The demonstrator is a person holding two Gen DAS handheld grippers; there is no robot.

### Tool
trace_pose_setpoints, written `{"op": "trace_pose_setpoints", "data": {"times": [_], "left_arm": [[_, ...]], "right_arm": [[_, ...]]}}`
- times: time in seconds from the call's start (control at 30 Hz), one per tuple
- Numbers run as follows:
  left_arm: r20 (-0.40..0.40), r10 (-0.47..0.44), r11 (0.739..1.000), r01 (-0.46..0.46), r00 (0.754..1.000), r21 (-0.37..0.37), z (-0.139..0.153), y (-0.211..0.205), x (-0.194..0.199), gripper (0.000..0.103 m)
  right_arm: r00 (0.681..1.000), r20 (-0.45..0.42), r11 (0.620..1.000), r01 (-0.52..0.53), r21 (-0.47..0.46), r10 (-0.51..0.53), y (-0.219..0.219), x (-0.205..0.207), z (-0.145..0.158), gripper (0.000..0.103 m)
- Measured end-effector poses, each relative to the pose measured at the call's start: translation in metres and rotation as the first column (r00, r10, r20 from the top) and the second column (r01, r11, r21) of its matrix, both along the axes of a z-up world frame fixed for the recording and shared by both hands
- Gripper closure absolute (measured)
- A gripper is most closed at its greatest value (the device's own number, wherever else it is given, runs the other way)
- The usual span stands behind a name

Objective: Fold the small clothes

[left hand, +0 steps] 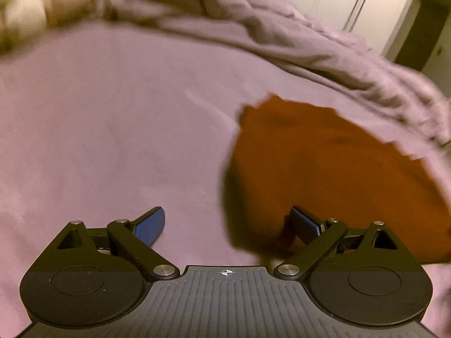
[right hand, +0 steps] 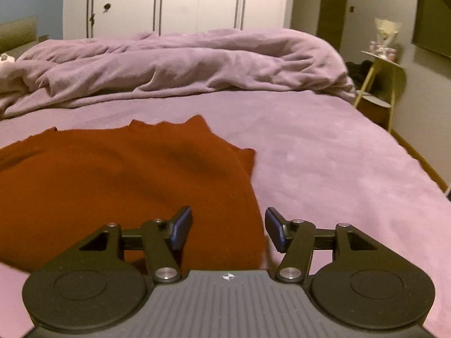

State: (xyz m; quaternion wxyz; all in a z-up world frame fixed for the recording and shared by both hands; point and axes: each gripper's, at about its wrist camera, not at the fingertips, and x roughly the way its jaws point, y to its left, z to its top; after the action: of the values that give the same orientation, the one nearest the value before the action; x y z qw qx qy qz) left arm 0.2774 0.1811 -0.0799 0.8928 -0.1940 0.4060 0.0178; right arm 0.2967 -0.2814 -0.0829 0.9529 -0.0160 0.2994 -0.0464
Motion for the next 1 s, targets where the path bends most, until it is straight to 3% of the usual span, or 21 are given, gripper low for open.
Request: {"op": "trace_pose_setpoints", "data": {"times": [0.1,0.2,0.3,0.37,0.4,0.43,0.5,0.6,0.7,0.83,1.0], "left_arm": [[0.010,0.008,0.989,-0.006,1.000,-0.148,-0.005,0.011,0.004,0.008],[0.007,0.006,0.961,-0.004,1.000,-0.276,-0.012,0.018,0.019,0.015],[-0.002,0.000,0.941,-0.001,1.000,-0.339,-0.019,0.020,0.036,0.019],[-0.007,0.001,0.928,-0.003,1.000,-0.372,-0.021,0.022,0.046,0.032],[-0.013,-0.009,0.918,0.003,1.000,-0.396,-0.024,0.022,0.050,0.045],[-0.024,-0.013,0.909,0.002,1.000,-0.418,-0.027,0.021,0.055,0.053],[-0.039,-0.003,0.902,-0.014,0.999,-0.432,-0.032,0.021,0.059,0.057],[-0.036,-0.007,0.885,-0.011,0.999,-0.465,-0.034,0.027,0.063,0.081],[-0.044,0.007,0.871,-0.028,0.999,-0.491,-0.032,0.030,0.062,0.084],[-0.009,0.001,0.886,-0.005,1.000,-0.464,-0.018,0.025,0.061,0.085],[0.012,-0.011,0.904,0.015,1.000,-0.427,0.002,0.015,0.065,0.085]], "right_arm": [[0.998,0.031,0.996,-0.053,0.067,0.051,0.015,-0.011,0.018,0.048],[0.985,0.065,0.974,-0.170,0.148,0.162,0.040,-0.014,0.034,0.056],[0.960,0.055,0.944,-0.279,0.176,0.274,0.074,-0.007,0.034,0.066],[0.946,0.027,0.930,-0.324,0.176,0.324,0.095,-0.002,0.025,0.072],[0.939,0.007,0.923,-0.338,0.186,0.343,0.104,0.000,0.019,0.078],[0.933,-0.011,0.913,-0.350,0.208,0.360,0.113,0.003,0.012,0.085],[0.930,-0.024,0.904,-0.351,0.242,0.368,0.126,0.005,0.002,0.086],[0.933,-0.020,0.914,-0.348,0.209,0.359,0.137,0.007,-0.010,0.086],[0.929,-0.028,0.916,-0.359,0.181,0.370,0.142,0.009,-0.012,0.086],[0.932,0.007,0.917,-0.359,0.172,0.364,0.139,-0.001,-0.001,0.086],[0.915,-0.035,0.909,-0.394,0.138,0.402,0.141,-0.001,-0.011,0.086]]}}
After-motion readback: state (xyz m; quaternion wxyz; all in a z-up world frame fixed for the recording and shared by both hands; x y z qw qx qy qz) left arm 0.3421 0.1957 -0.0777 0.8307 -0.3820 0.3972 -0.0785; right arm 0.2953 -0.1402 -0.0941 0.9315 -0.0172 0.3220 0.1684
